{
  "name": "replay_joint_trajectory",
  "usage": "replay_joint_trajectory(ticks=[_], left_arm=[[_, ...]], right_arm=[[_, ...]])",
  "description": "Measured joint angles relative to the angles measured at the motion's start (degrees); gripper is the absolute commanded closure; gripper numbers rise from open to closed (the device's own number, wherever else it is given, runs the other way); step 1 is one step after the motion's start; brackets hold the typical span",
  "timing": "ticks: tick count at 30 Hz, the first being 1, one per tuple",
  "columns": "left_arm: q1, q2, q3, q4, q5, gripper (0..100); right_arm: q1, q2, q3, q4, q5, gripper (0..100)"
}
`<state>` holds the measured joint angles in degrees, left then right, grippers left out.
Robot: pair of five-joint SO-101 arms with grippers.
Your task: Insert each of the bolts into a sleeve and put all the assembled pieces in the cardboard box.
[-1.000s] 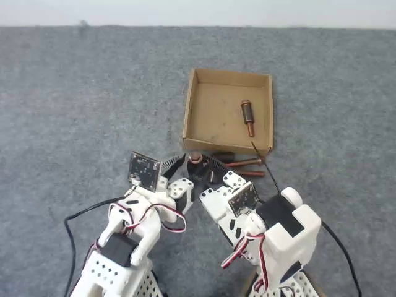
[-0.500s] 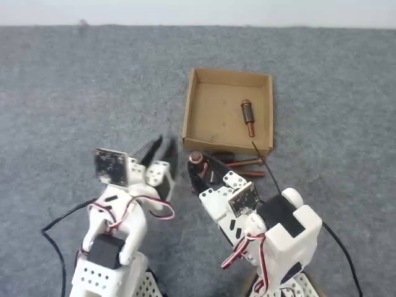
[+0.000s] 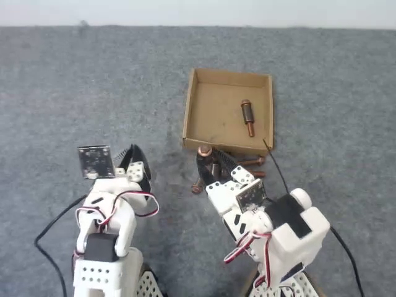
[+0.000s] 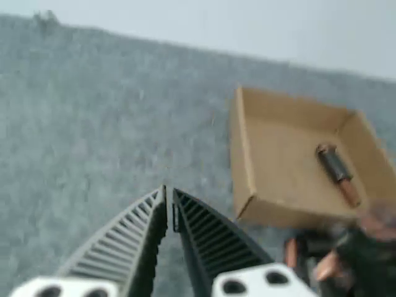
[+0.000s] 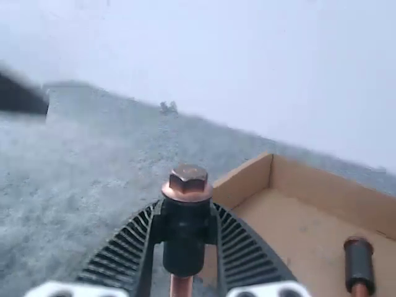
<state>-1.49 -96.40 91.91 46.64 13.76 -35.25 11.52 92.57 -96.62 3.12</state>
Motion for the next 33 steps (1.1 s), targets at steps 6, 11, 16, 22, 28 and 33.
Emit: replay_joint_trajectory(ticks=[6,11,16,22,28,33], left_arm=[[0.09,0.00,5.54,0.44,-9.85,99],[-4.84,-0.18,5.54,0.79,-10.64,99],[-11.16,-0.18,5.54,5.36,-10.81,99],[-13.01,-0.18,5.54,6.77,-11.08,99],[-13.01,-0.18,5.54,8.26,-11.08,99],[-13.01,-0.18,5.54,8.53,-11.08,99]], right_arm=[[0.62,-3.96,0.62,4.84,0.00,99.2],[0.70,-9.05,2.29,10.37,1.85,99.2],[0.79,-16.62,2.29,18.64,6.33,99.2],[0.79,-29.45,2.29,35.52,6.59,99.2],[1.23,-47.91,2.29,58.81,6.68,99.2],[2.73,-65.93,2.55,79.38,6.51,99.2]])
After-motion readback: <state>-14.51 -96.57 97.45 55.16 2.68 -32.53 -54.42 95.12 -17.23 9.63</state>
